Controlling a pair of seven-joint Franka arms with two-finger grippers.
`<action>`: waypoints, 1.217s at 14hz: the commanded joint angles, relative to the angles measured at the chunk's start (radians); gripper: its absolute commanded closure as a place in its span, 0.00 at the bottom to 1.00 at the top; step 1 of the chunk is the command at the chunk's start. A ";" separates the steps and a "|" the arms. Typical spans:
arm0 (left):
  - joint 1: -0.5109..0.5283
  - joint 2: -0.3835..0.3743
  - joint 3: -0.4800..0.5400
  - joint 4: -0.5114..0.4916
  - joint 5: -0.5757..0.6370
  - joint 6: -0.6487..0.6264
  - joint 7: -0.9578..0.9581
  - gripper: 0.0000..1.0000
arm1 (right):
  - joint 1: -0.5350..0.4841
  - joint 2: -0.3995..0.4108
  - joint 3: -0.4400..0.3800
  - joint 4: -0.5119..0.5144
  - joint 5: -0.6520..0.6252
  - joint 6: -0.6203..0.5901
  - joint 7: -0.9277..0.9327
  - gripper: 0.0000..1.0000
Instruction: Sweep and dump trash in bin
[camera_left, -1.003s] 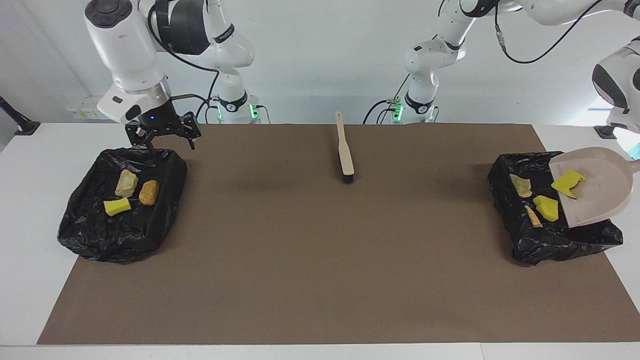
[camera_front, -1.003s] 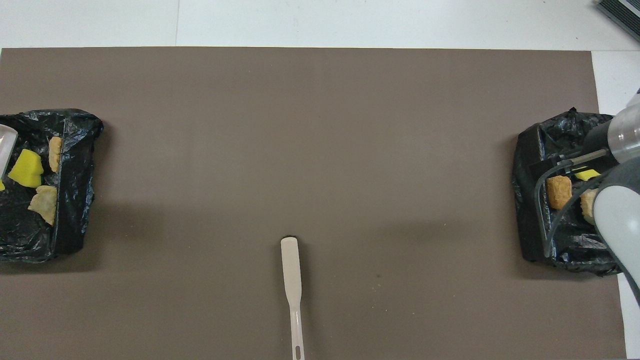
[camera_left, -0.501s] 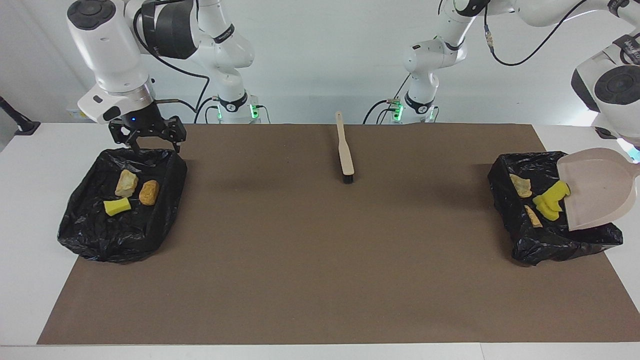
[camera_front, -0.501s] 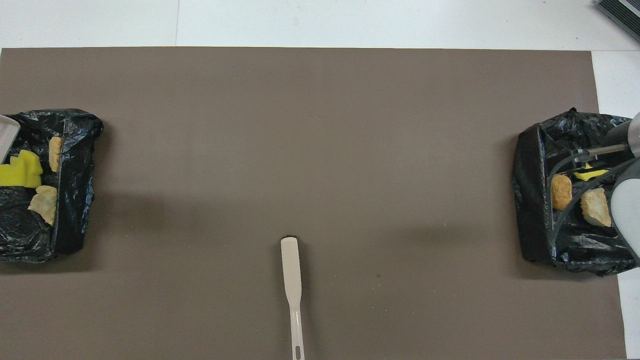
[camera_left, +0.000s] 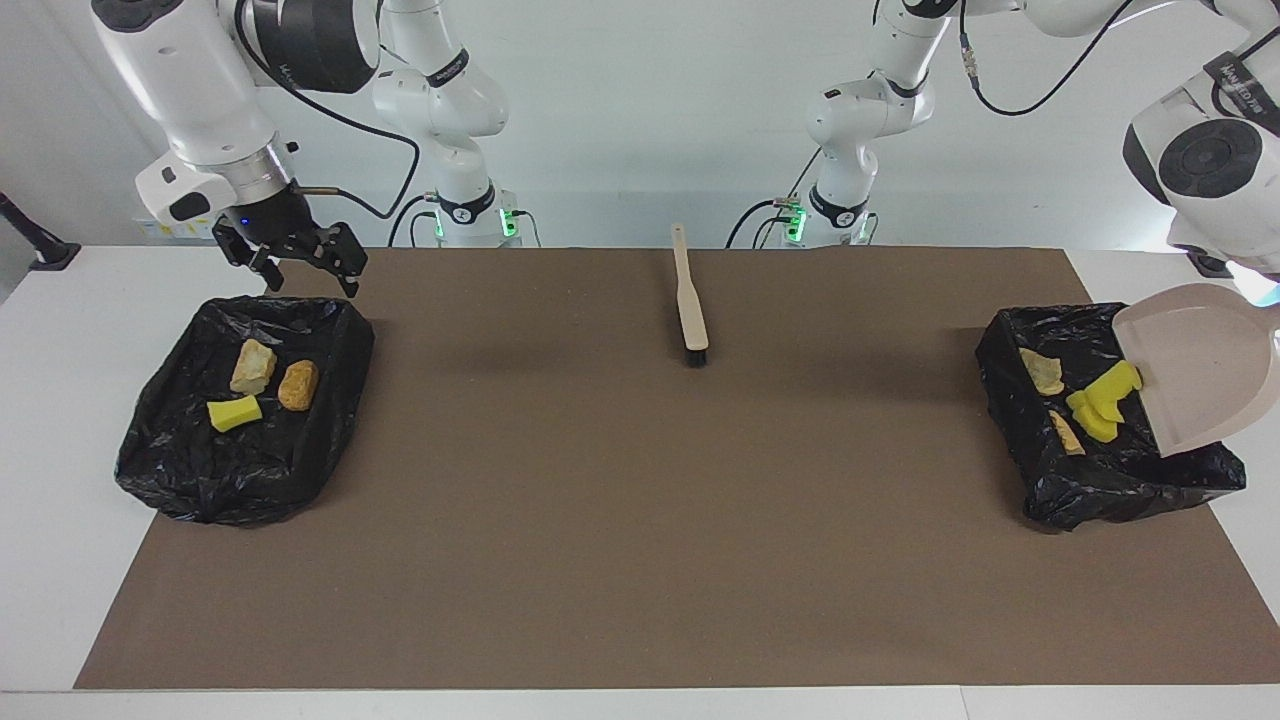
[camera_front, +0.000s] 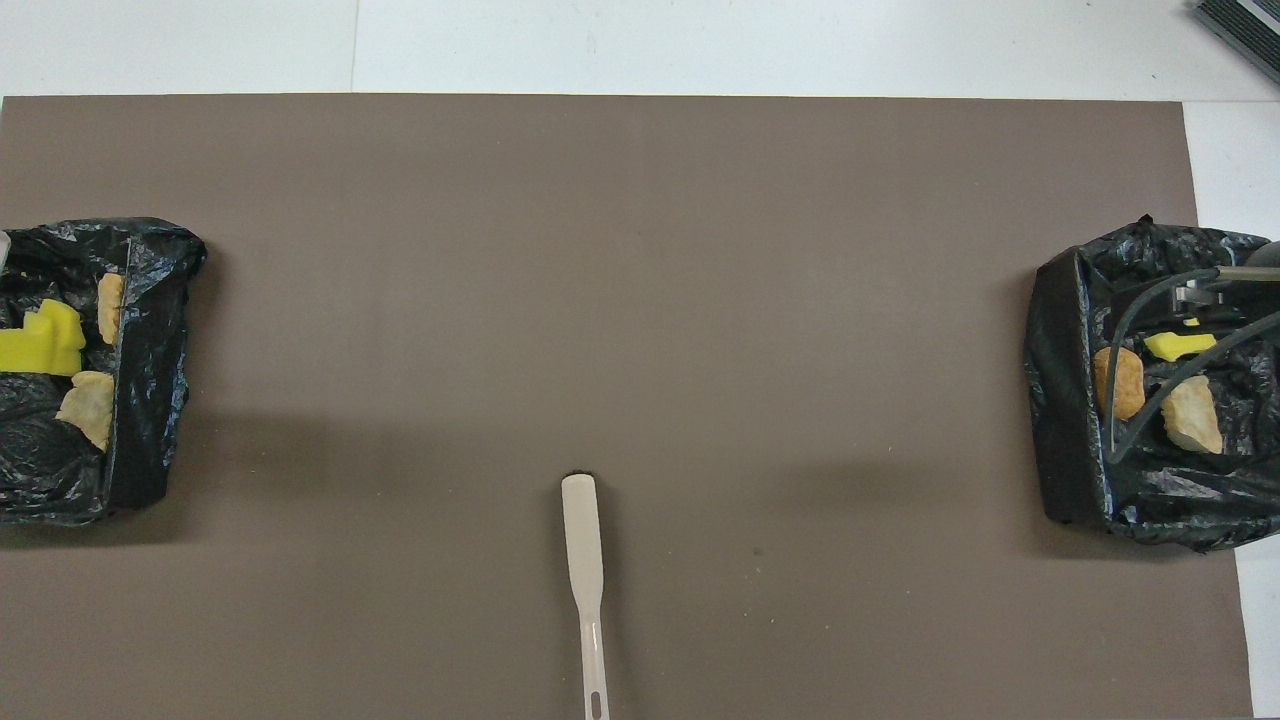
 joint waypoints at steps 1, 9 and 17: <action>-0.006 -0.010 0.010 0.056 -0.087 -0.024 -0.004 1.00 | -0.015 0.013 0.014 0.027 0.016 -0.023 0.019 0.00; -0.005 -0.023 0.013 0.147 -0.302 -0.072 0.144 1.00 | -0.015 0.010 0.016 0.027 0.012 -0.021 0.013 0.00; -0.018 -0.087 -0.007 0.122 -0.573 -0.187 -0.169 1.00 | 0.001 0.008 0.019 0.027 0.006 -0.010 -0.007 0.00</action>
